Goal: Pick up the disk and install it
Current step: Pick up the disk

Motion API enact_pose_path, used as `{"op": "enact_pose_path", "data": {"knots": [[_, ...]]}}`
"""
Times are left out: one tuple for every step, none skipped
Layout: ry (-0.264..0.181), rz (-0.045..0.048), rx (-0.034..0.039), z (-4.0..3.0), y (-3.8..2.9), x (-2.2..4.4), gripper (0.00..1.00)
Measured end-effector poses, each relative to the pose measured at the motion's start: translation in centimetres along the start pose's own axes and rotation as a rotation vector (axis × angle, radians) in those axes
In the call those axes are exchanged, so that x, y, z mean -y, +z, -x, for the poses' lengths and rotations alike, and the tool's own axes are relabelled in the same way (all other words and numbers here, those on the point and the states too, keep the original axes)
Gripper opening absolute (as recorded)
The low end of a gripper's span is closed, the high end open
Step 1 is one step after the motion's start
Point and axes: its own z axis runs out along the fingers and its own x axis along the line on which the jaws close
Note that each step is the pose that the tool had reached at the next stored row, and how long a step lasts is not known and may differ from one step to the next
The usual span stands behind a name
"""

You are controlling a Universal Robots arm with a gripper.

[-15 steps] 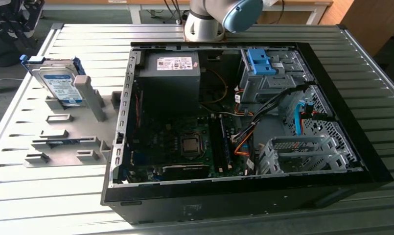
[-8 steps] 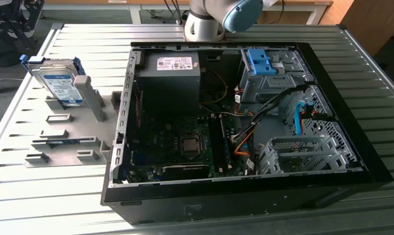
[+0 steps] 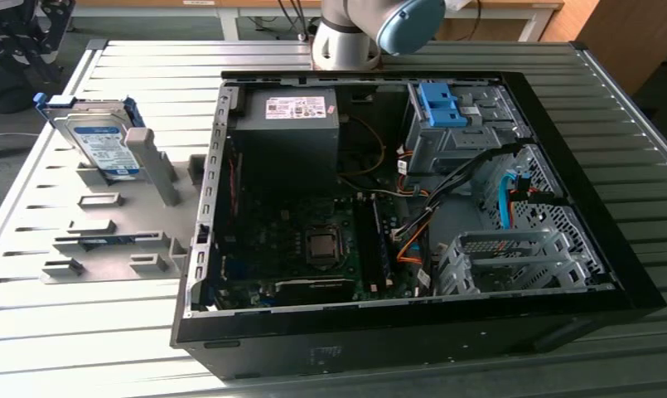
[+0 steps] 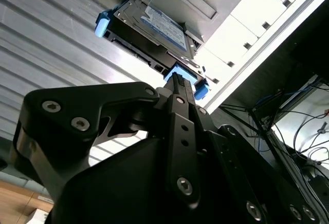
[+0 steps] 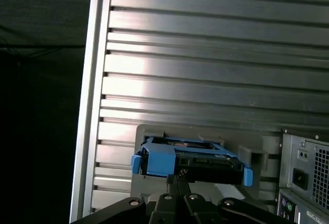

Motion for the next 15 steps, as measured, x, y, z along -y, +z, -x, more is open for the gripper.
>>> {"op": "enact_pose_path", "data": {"knots": [[-0.002, 0.0, -0.0001, 0.0, 0.0, 0.0, 0.11], [-0.005, 0.0, -0.0002, 0.0, 0.0, 0.0, 0.11], [-0.007, 0.0, -0.0003, 0.0, 0.0, 0.0, 0.11], [-0.01, 0.0, -0.0004, 0.0, 0.0, 0.0, 0.11], [-0.012, 0.0, -0.0005, 0.0, 0.0, 0.0, 0.11], [-0.015, 0.0, -0.0006, 0.0, 0.0, 0.0, 0.11], [-0.017, -0.0001, -0.0008, 0.0, 0.0, 0.0, 0.11], [-0.02, -0.0001, -0.0009, 0.0, 0.0, 0.0, 0.11], [-0.023, -0.0001, -0.001, 0.0, 0.0, 0.0, 0.11], [-0.026, -0.0001, -0.0011, 0.0, 0.0, 0.0, 0.11], [-0.03, -0.0001, -0.0012, 0.0, 0.0, 0.0, 0.11], [-0.033, -0.0002, -0.0014, 0.0, 0.0, 0.0, 0.11], [-0.036, -0.0002, -0.0015, 0.0, 0.0, 0.0, 0.11], [-0.039, -0.0002, -0.0017, 0.0, 0.0, 0.0, 0.11], [-0.042, -0.0002, -0.0018, 0.0, 0.0, 0.0, 0.11]]}}
